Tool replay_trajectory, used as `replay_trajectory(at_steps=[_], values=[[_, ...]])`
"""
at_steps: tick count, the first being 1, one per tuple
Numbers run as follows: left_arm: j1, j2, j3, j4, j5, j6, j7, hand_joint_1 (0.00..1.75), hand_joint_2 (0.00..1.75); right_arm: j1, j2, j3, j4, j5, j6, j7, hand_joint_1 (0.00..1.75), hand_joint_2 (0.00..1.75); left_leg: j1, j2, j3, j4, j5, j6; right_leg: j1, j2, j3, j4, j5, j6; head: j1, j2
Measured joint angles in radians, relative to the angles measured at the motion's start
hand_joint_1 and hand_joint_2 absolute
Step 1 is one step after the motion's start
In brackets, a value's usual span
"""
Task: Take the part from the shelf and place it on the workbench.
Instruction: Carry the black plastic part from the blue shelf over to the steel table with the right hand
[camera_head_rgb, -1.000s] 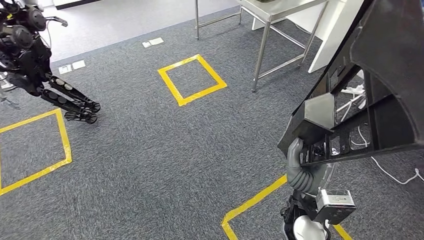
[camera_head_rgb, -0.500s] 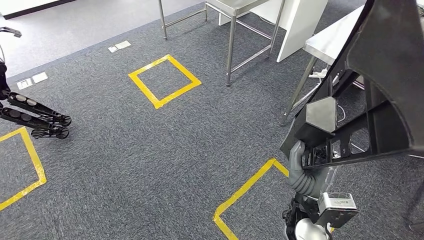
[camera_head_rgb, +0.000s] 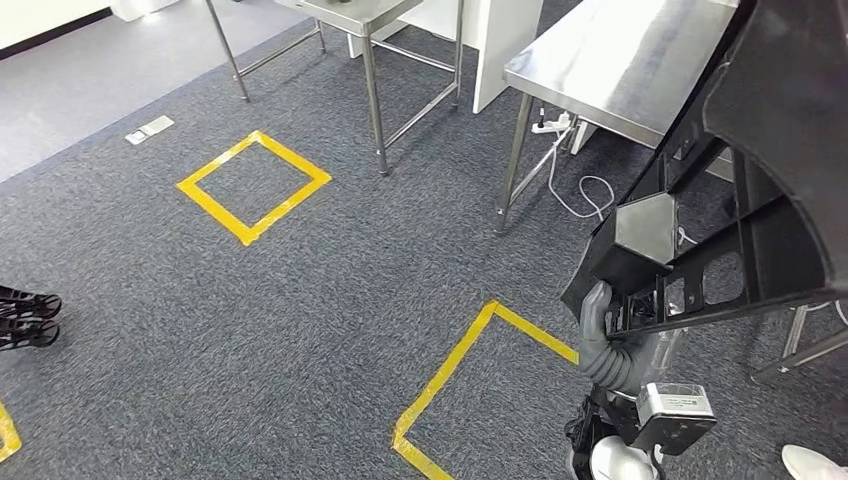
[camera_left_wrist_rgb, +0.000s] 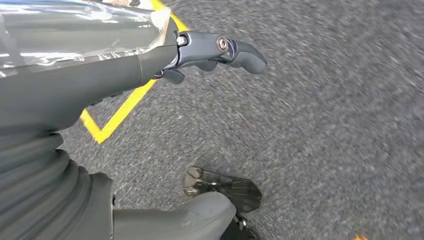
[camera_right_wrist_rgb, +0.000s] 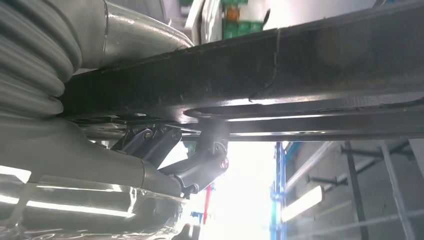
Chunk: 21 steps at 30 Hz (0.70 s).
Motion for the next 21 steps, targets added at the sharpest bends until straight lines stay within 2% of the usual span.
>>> replay_trajectory(at_steps=[1, 2, 3, 5, 6, 7, 9, 11, 12, 13, 14, 15, 16, 17, 18, 20, 21], values=[[0.0, 0.001, 0.0, 0.0, 0.0, 0.001, 0.0, 0.0, 1.75, 0.0, 0.001, 0.0, 0.0, 0.0, 0.0, -0.001, 1.75, 1.75, -0.002, -0.019, 0.026, -0.063, 0.028, 0.008, 0.002, 0.012, 0.0, 0.0, 0.0, 0.001, 0.001, 0.0], [0.0, 0.002, 0.0, 0.0, 0.0, 0.002, 0.0, 0.0, 1.75, 0.0, 0.001, 0.0, 0.0, 0.0, 0.0, -0.002, 1.75, 1.75, -0.005, -0.034, 0.045, -0.107, 0.043, 0.013, 0.002, 0.023, -0.002, 0.001, 0.001, 0.002, 0.0, 0.0], [0.0, 0.003, 0.0, 0.0, 0.0, 0.003, 0.0, 0.0, 1.75, 0.001, 0.002, 0.0, 0.0, 0.0, 0.0, -0.002, 1.75, 1.75, -0.009, -0.041, 0.053, -0.127, 0.045, 0.017, 0.0, 0.033, -0.005, 0.001, 0.002, 0.006, 0.0, 0.0], [-0.002, 0.003, 0.0, 0.0, -0.002, 0.004, 0.001, 0.0, 1.75, 0.003, 0.002, -0.001, 0.0, 0.0, 0.0, -0.003, 1.75, 1.75, -0.012, -0.019, 0.059, -0.139, 0.05, 0.021, -0.001, 0.046, -0.012, -0.001, 0.005, 0.016, 0.0, 0.0], [-0.004, 0.002, 0.0, 0.0, -0.003, 0.005, 0.002, 0.0, 1.75, 0.004, 0.002, -0.001, -0.001, 0.0, 0.0, -0.003, 1.75, 1.75, -0.011, -0.008, 0.064, -0.15, 0.055, 0.024, 0.0, 0.032, -0.018, 0.004, 0.003, 0.02, 0.0, 0.0], [-0.005, 0.001, 0.0, 0.0, -0.004, 0.005, 0.002, 0.0, 1.75, 0.003, 0.002, -0.002, -0.001, 0.001, 0.0, -0.003, 1.75, 1.75, -0.009, 0.004, 0.069, -0.16, 0.06, 0.027, 0.003, 0.008, -0.029, 0.023, -0.007, 0.021, 0.003, 0.0], [-0.004, 0.0, 0.0, 0.0, -0.004, 0.006, 0.003, 0.0, 1.75, 0.0, 0.002, -0.002, -0.001, 0.001, 0.0, -0.003, 1.75, 1.75, -0.007, 0.029, 0.076, -0.172, 0.065, 0.031, 0.003, -0.047, -0.078, 0.117, -0.05, 0.017, 0.008, 0.0], [-0.001, 0.0, 0.0, 0.0, -0.005, 0.006, 0.004, 0.0, 1.75, 0.001, 0.002, -0.003, -0.001, 0.001, 0.0, -0.002, 1.75, 1.75, -0.007, 0.057, 0.076, -0.172, 0.064, 0.031, -0.005, -0.065, -0.137, 0.234, -0.092, 0.021, 0.01, 0.0], [0.0, 0.0, 0.0, 0.0, -0.005, 0.007, 0.005, 0.0, 1.75, 0.002, 0.002, -0.004, 0.0, 0.001, 0.0, -0.002, 1.75, 1.75, -0.006, 0.07, 0.076, -0.172, 0.062, 0.029, -0.01, -0.068, -0.15, 0.258, -0.095, 0.029, 0.01, 0.0], [0.0, -0.001, 0.0, 0.0, -0.005, 0.007, 0.005, 0.0, 1.75, 0.003, 0.001, -0.005, 0.0, 0.001, 0.0, -0.002, 1.75, 1.75, -0.005, 0.083, 0.076, -0.172, 0.061, 0.027, -0.015, -0.073, -0.143, 0.244, -0.084, 0.04, 0.01, 0.0], [-0.001, -0.002, 0.0, 0.0, -0.005, 0.007, 0.005, 0.0, 1.75, 0.003, 0.001, -0.006, 0.0, 0.001, 0.0, -0.002, 1.75, 1.75, -0.003, 0.095, 0.079, -0.171, 0.058, 0.022, -0.02, -0.084, -0.113, 0.187, -0.06, 0.053, 0.01, 0.0], [-0.001, -0.003, 0.0, 0.0, -0.006, 0.007, 0.005, 0.0, 1.75, 0.003, 0.001, -0.006, 0.0, 0.001, 0.0, -0.002, 1.75, 1.75, -0.002, 0.107, 0.082, -0.169, 0.055, 0.016, -0.025, -0.107, -0.074, 0.113, -0.036, 0.064, 0.01, 0.0], [-0.002, -0.003, 0.0, 0.0, -0.006, 0.007, 0.005, 0.0, 1.75, 0.002, 0.002, -0.006, -0.001, 0.002, 0.0, -0.002, 1.75, 1.75, -0.003, 0.117, 0.085, -0.166, 0.05, 0.009, -0.025, -0.13, -0.037, 0.049, -0.016, 0.07, 0.011, 0.0], [-0.002, -0.003, 0.0, 0.0, -0.006, 0.007, 0.004, 0.0, 1.75, 0.001, 0.002, -0.007, -0.001, 0.002, 0.0, -0.002, 1.75, 1.75, -0.005, 0.126, 0.089, -0.164, 0.045, 0.0, -0.024, -0.146, -0.012, 0.006, -0.004, 0.068, 0.009, 0.0], [-0.003, -0.002, 0.0, 0.0, -0.007, 0.008, 0.003, 0.0, 1.75, 0.0, 0.002, -0.007, -0.001, 0.003, 0.0, -0.001, 1.75, 1.75, -0.007, 0.134, 0.093, -0.163, 0.041, -0.007, -0.022, -0.153, -0.004, -0.009, -0.003, 0.062, 0.008, 0.0], [-0.005, -0.002, 0.0, 0.0, -0.007, 0.008, 0.002, 0.0, 1.75, -0.001, 0.002, -0.01, -0.002, 0.003, 0.0, -0.001, 1.75, 1.75, -0.004, 0.151, 0.1, -0.165, 0.037, -0.018, -0.019, -0.13, -0.007, -0.007, -0.001, 0.044, 0.005, 0.0], [-0.008, -0.003, 0.0, 0.0, -0.007, 0.008, 0.002, 0.0, 1.75, -0.001, 0.002, -0.011, -0.002, 0.004, 0.0, -0.001, 1.75, 1.75, 0.0, 0.146, 0.102, -0.162, 0.032, -0.024, -0.02, -0.118, -0.007, -0.008, 0.0, 0.037, 0.004, 0.0]])
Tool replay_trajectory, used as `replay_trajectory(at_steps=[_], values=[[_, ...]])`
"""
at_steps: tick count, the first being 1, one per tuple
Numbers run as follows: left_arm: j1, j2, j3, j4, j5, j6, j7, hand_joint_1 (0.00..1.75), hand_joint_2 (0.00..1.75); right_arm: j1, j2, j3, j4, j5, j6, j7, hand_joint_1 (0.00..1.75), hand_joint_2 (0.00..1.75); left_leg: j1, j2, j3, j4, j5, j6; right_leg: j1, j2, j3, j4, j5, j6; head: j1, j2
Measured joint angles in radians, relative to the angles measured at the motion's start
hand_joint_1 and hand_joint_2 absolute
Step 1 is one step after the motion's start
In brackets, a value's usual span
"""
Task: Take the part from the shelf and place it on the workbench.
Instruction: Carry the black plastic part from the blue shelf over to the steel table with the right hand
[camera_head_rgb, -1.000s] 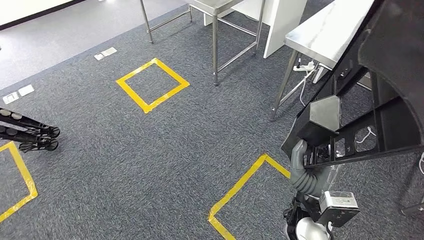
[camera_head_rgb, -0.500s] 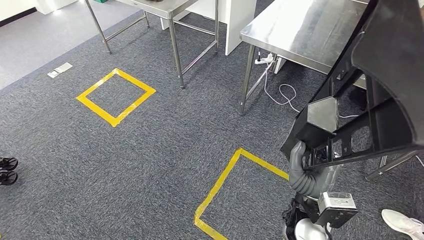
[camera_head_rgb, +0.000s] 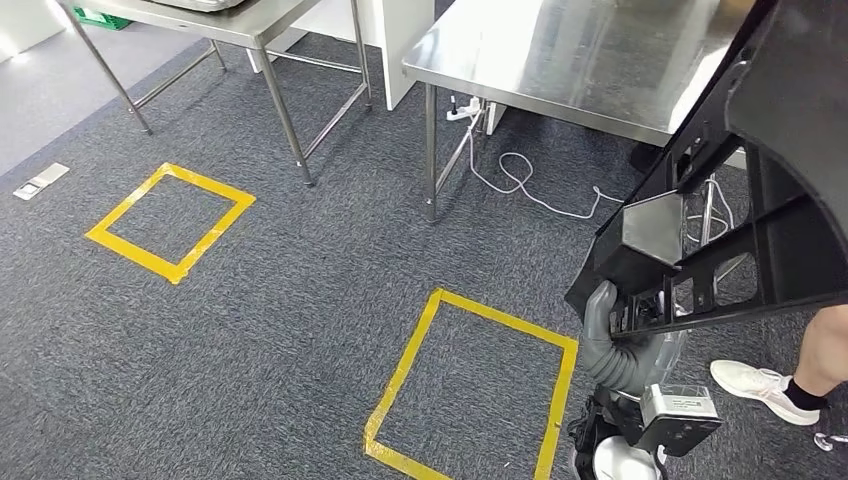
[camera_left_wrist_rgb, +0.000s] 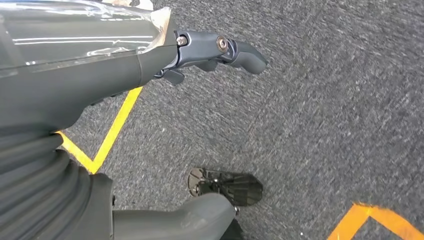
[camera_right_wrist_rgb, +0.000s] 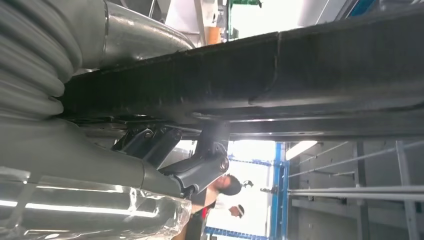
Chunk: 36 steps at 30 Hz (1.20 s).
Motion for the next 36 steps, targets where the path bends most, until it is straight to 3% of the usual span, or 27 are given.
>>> replay_trajectory(at_steps=[2, 4, 5, 6, 7, 8, 10, 12, 13, 15, 17, 19, 21, 22, 23, 25, 26, 28, 29, 30, 32, 33, 34, 36], values=[[-0.003, -0.001, 0.0, 0.0, 0.0, 0.0, 0.0, 0.0, 1.75, -0.002, 0.001, -0.002, -0.002, 0.001, 0.0, 0.0, 1.75, 1.75, 0.007, -0.046, -0.021, 0.054, -0.041, -0.008, -0.005, 0.022, 0.001, -0.002, 0.004, -0.015, -0.004, 0.0], [-0.001, -0.001, 0.0, 0.0, -0.001, 0.0, -0.001, 0.0, 1.75, -0.003, 0.002, -0.003, -0.003, 0.002, 0.0, 0.0, 1.75, 1.75, 0.008, -0.097, -0.082, 0.184, -0.109, -0.009, -0.001, 0.044, 0.001, -0.002, 0.005, -0.026, -0.007, 0.0], [0.001, -0.001, 0.0, 0.0, -0.001, 0.0, 0.0, 0.0, 1.75, -0.003, 0.002, -0.004, -0.003, 0.002, 0.0, 0.0, 1.75, 1.75, 0.007, -0.106, -0.115, 0.248, -0.133, -0.008, 0.002, 0.057, 0.001, -0.001, 0.005, -0.029, -0.007, 0.0], [0.003, -0.001, 0.0, 0.0, -0.003, 0.0, 0.0, 0.0, 1.75, -0.003, 0.002, -0.004, -0.003, 0.003, 0.0, 0.001, 1.75, 1.75, 0.007, -0.11, -0.138, 0.286, -0.139, -0.005, 0.006, 0.072, 0.001, -0.001, 0.005, -0.03, -0.007, 0.0], [0.004, -0.001, 0.0, 0.0, -0.005, 0.0, 0.0, 0.0, 1.75, -0.003, 0.002, -0.004, -0.003, 0.004, 0.001, 0.002, 1.75, 1.75, 0.006, -0.113, -0.143, 0.286, -0.123, 0.0, 0.009, 0.087, 0.003, -0.001, 0.005, -0.03, -0.007, 0.0], [0.004, -0.001, 0.0, 0.0, -0.007, 0.0, 0.0, 0.0, 1.75, -0.003, 0.002, -0.005, -0.003, 0.004, 0.002, 0.005, 1.75, 1.75, 0.005, -0.118, -0.129, 0.246, -0.09, 0.007, 0.012, 0.101, 0.005, -0.001, 0.005, -0.03, -0.007, 0.0], [0.003, 0.0, 0.0, 0.0, -0.009, 0.002, 0.0, 0.0, 1.75, -0.004, 0.003, -0.006, -0.003, 0.006, 0.005, 0.008, 1.75, 1.75, 0.003, -0.163, -0.071, 0.111, -0.017, 0.026, 0.015, 0.127, 0.008, -0.001, 0.005, -0.029, -0.006, 0.0], [0.003, 0.002, 0.0, 0.0, -0.01, 0.004, 0.003, 0.0, 1.75, -0.008, 0.005, -0.008, -0.003, 0.008, 0.01, 0.011, 1.75, 1.75, -0.001, -0.206, -0.035, 0.029, 0.009, 0.039, 0.014, 0.148, 0.004, 0.0, 0.007, -0.024, -0.006, 0.0], [0.003, 0.003, 0.0, 0.0, -0.01, 0.005, 0.005, 0.0, 1.75, -0.01, 0.006, -0.008, -0.003, 0.008, 0.013, 0.012, 1.75, 1.75, -0.004, -0.21, -0.031, 0.02, 0.006, 0.043, 0.011, 0.16, 0.0, -0.001, 0.01, -0.019, -0.006, 0.0], [0.001, 0.002, 0.0, 0.001, -0.01, 0.007, 0.009, 0.0, 1.75, -0.013, 0.008, -0.01, -0.004, 0.011, 0.017, 0.013, 1.75, 1.75, -0.007, -0.182, -0.024, 0.005, 0.015, 0.045, 0.009, 0.175, -0.01, -0.002, 0.015, -0.006, -0.009, 0.0], [-0.001, -0.001, 0.0, 0.0, -0.01, 0.008, 0.011, 0.0, 1.75, -0.017, 0.008, -0.012, -0.005, 0.014, 0.019, 0.014, 1.75, 1.75, -0.003, -0.153, -0.011, -0.021, 0.027, 0.051, 0.017, 0.134, -0.033, 0.033, -0.002, -0.002, -0.003, 0.0], [-0.001, -0.003, 0.0, 0.0, -0.01, 0.009, 0.012, 0.0, 1.75, -0.025, 0.008, -0.012, -0.005, 0.015, 0.02, 0.014, 1.75, 1.75, -0.005, -0.121, -0.004, -0.034, 0.033, 0.055, 0.018, 0.072, -0.09, 0.144, -0.053, -0.007, 0.005, 0.0], [0.0, -0.004, 0.0, 0.0, -0.01, 0.009, 0.012, 0.0, 1.75, -0.028, 0.008, -0.013, -0.003, 0.015, 0.021, 0.015, 1.75, 1.75, -0.007, -0.088, -0.005, -0.034, 0.032, 0.055, 0.01, 0.051, -0.146, 0.255, -0.092, -0.002, 0.008, 0.0], [0.0, -0.004, 0.0, 0.0, -0.01, 0.009, 0.012, 0.0, 1.75, -0.027, 0.008, -0.013, -0.002, 0.015, 0.021, 0.015, 1.75, 1.75, -0.006, -0.073, -0.005, -0.034, 0.031, 0.054, 0.005, 0.047, -0.15, 0.267, -0.091, 0.007, 0.008, 0.0], [0.0, -0.004, 0.0, 0.0, -0.01, 0.009, 0.012, 0.0, 1.75, -0.027, 0.008, -0.014, -0.002, 0.015, 0.021, 0.015, 1.75, 1.75, -0.005, -0.06, -0.005, -0.033, 0.029, 0.051, 0.001, 0.04, -0.133, 0.236, -0.074, 0.019, 0.009, 0.0], [-0.001, -0.005, 0.0, 0.0, -0.01, 0.008, 0.012, 0.0, 1.75, -0.027, 0.008, -0.014, -0.001, 0.015, 0.022, 0.015, 1.75, 1.75, -0.002, -0.041, -0.003, -0.029, 0.025, 0.044, -0.007, 0.018, -0.069, 0.123, -0.03, 0.041, 0.009, 0.0], [-0.001, -0.005, 0.0, 0.0, -0.01, 0.008, 0.012, 0.0, 1.75, -0.028, 0.008, -0.014, -0.001, 0.015, 0.022, 0.015, 1.75, 1.75, -0.001, -0.036, -0.002, -0.028, 0.023, 0.041, -0.009, 0.009, -0.045, 0.082, -0.016, 0.047, 0.009, 0.0], [-0.001, -0.005, 0.0, 0.0, -0.01, 0.008, 0.011, 0.0, 1.75, -0.028, 0.008, -0.014, -0.001, 0.015, 0.022, 0.015, 1.75, 1.75, 0.0, -0.033, -0.001, -0.026, 0.022, 0.039, -0.01, 0.0, -0.03, 0.056, -0.008, 0.049, 0.009, 0.0], [-0.002, -0.005, 0.0, 0.0, -0.01, 0.008, 0.011, 0.0, 1.75, -0.029, 0.008, -0.014, -0.001, 0.015, 0.022, 0.015, 1.75, 1.75, -0.002, -0.028, -0.002, -0.022, 0.018, 0.034, -0.007, -0.011, -0.018, 0.036, -0.005, 0.046, 0.01, 0.0], [-0.003, -0.004, 0.001, 0.0, -0.01, 0.007, 0.009, 0.0, 1.75, -0.029, 0.008, -0.015, -0.001, 0.018, 0.023, 0.014, 1.75, 1.75, -0.001, -0.022, 0.0, -0.018, 0.011, 0.022, -0.009, -0.012, -0.007, 0.017, 0.001, 0.034, 0.008, 0.0], [-0.007, -0.003, 0.001, 0.0, -0.01, 0.006, 0.005, 0.0, 1.75, -0.031, 0.009, -0.015, 0.0, 0.028, 0.024, 0.011, 1.75, 1.75, 0.001, -0.042, -0.011, 0.024, -0.025, 0.0, -0.009, -0.006, 0.008, -0.013, 0.009, 0.004, 0.005, 0.0], [-0.008, -0.003, 0.001, 0.0, -0.01, 0.006, 0.004, 0.0, 1.75, -0.031, 0.009, -0.014, 0.0, 0.034, 0.024, 0.01, 1.75, 1.75, 0.005, -0.065, -0.03, 0.072, -0.056, -0.006, -0.011, 0.007, 0.005, -0.013, 0.01, -0.008, 0.002, 0.0], [-0.007, -0.003, 0.001, 0.0, -0.01, 0.006, 0.004, 0.0, 1.75, -0.032, 0.01, -0.013, 0.0, 0.038, 0.024, 0.009, 1.75, 1.75, 0.005, -0.09, -0.062, 0.141, -0.093, -0.007, -0.008, 0.012, 0.005, -0.012, 0.01, -0.013, 0.001, 0.0], [-0.002, -0.002, 0.001, 0.0, -0.011, 0.004, 0.003, 0.0, 1.75, -0.031, 0.01, -0.011, 0.0, 0.045, 0.022, 0.009, 1.75, 1.75, 0.005, -0.11, -0.129, 0.268, -0.141, -0.006, -0.003, 0.023, 0.003, -0.012, 0.011, -0.019, 0.001, 0.0]])
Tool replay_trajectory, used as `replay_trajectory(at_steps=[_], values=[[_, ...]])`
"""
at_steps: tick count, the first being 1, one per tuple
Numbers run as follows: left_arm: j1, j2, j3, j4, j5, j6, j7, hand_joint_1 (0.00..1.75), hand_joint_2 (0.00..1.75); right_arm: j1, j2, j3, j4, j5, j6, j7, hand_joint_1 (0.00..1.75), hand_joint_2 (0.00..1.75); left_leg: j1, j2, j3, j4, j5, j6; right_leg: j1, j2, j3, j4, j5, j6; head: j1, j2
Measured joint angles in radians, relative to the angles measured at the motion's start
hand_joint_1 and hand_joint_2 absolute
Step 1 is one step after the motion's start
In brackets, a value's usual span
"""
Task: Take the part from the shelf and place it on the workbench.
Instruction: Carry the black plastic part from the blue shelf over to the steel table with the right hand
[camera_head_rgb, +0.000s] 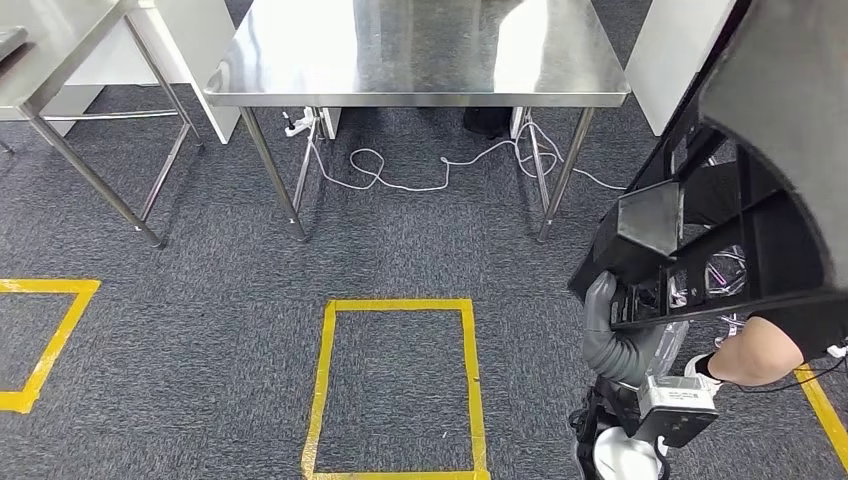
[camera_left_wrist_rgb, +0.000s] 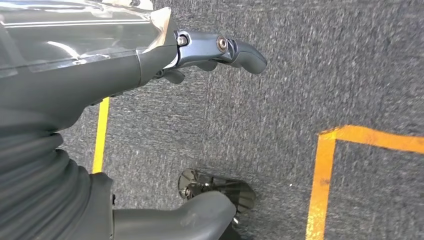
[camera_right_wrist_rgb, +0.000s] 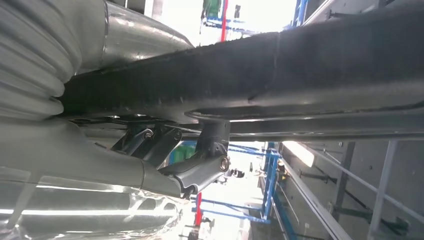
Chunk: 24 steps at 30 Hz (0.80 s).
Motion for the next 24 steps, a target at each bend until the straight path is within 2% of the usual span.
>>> replay_trajectory(at_steps=[1, 2, 4, 6, 8, 10, 13, 15, 24], values=[[0.002, 0.0, 0.0, 0.0, -0.001, -0.002, 0.0, 0.0, 1.75, 0.0, 0.0, 0.0, 0.0, 0.004, -0.002, 0.0, 1.75, 1.75, 0.0, -0.002, -0.015, 0.022, 0.004, 0.002, 0.002, 0.006, 0.0, 0.0, 0.0, -0.001, 0.0, 0.0], [0.004, 0.0, 0.0, 0.0, -0.002, -0.003, 0.0, 0.0, 1.75, 0.0, 0.0, 0.001, 0.001, 0.007, -0.003, 0.0, 1.75, 1.75, 0.0, -0.002, -0.01, 0.002, 0.027, 0.004, 0.003, 0.011, 0.001, 0.0, 0.0, -0.001, 0.0, 0.0], [0.004, 0.0, 0.0, 0.0, -0.004, -0.004, 0.0, 0.0, 1.75, 0.0, 0.0, 0.001, 0.002, 0.012, -0.006, 0.001, 1.75, 1.75, 0.0, -0.004, 0.048, -0.127, 0.101, 0.013, 0.003, 0.018, 0.005, 0.0, 0.0, 0.0, 0.0, 0.0], [0.003, 0.0, 0.0, 0.0, -0.007, -0.004, 0.0, 0.0, 1.75, -0.001, 0.0, 0.002, 0.002, 0.016, -0.007, 0.001, 1.75, 1.75, -0.004, -0.008, 0.099, -0.237, 0.143, 0.02, 0.01, 0.023, 0.005, 0.002, 0.0, 0.004, 0.001, 0.0], [0.003, 0.0, 0.0, 0.0, -0.009, -0.004, 0.001, 0.0, 1.75, -0.001, 0.0, 0.002, 0.002, 0.02, -0.008, 0.003, 1.75, 1.75, -0.01, -0.008, 0.107, -0.263, 0.148, 0.018, 0.021, 0.024, 0.0, 0.005, -0.002, 0.007, 0.002, 0.0], [0.003, -0.001, 0.0, 0.0, -0.012, -0.005, 0.002, 0.0, 1.75, -0.002, -0.001, 0.003, 0.002, 0.022, -0.008, 0.004, 1.75, 1.75, -0.017, -0.007, 0.105, -0.264, 0.152, 0.018, 0.023, 0.024, -0.004, 0.006, -0.002, 0.01, 0.002, 0.0], [0.003, -0.001, 0.0, 0.0, -0.017, -0.007, 0.003, 0.0, 1.75, -0.003, -0.001, 0.004, 0.004, 0.025, -0.007, 0.006, 1.75, 1.75, -0.029, -0.007, 0.101, -0.264, 0.155, 0.03, 0.018, 0.024, -0.005, 0.003, 0.004, 0.02, 0.001, 0.0], [0.003, -0.001, 0.0, 0.0, -0.018, -0.01, 0.004, 0.0, 1.75, -0.004, -0.002, 0.005, 0.005, 0.026, -0.007, 0.006, 1.75, 1.75, -0.031, -0.007, 0.1, -0.263, 0.155, 0.034, 0.016, 0.024, -0.004, 0.001, 0.006, 0.023, 0.002, 0.0], [0.003, -0.001, 0.0, 0.0, -0.021, -0.022, 0.0, 0.0, 1.75, -0.004, -0.006, 0.012, 0.011, 0.029, -0.008, 0.006, 1.75, 1.75, -0.033, -0.007, 0.098, -0.263, 0.155, 0.038, 0.014, 0.024, -0.004, -0.004, 0.008, 0.027, 0.001, 0.0]])
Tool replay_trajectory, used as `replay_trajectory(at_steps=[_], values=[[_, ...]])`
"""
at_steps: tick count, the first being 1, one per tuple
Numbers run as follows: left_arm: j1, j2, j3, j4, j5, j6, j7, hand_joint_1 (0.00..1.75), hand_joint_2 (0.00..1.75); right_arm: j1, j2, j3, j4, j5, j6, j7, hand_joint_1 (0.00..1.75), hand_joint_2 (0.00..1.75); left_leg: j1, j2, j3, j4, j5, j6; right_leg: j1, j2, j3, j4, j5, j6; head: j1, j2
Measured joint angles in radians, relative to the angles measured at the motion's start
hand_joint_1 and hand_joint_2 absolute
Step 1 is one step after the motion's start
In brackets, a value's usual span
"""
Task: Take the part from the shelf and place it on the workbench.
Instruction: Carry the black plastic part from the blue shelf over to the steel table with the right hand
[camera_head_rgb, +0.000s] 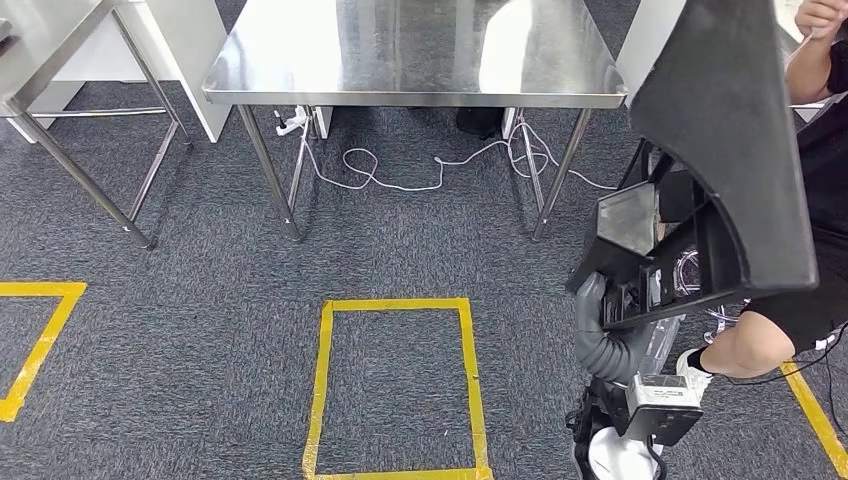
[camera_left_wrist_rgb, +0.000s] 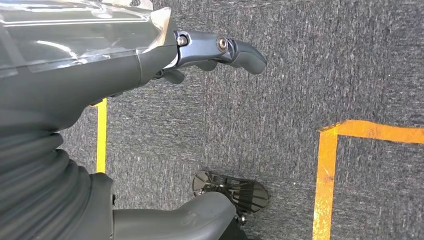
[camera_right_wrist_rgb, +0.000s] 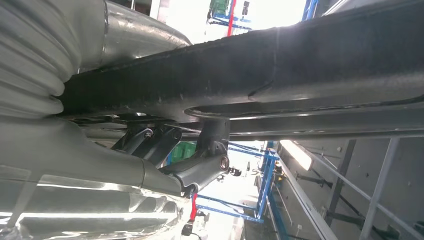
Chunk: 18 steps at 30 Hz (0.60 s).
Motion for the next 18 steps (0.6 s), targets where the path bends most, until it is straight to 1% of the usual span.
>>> replay_trajectory(at_steps=[18], values=[[0.0, 0.0, 0.0, 0.0, -0.014, -0.004, -0.001, 0.0, 1.75, 0.001, -0.014, 0.012, 0.003, -0.004, -0.002, 0.002, 1.75, 1.75, 0.006, 0.0, 0.0, 0.0, 0.0, 0.0, 0.001, 0.0, -0.002, 0.0, 0.0, 0.0, 0.0, 0.0]])
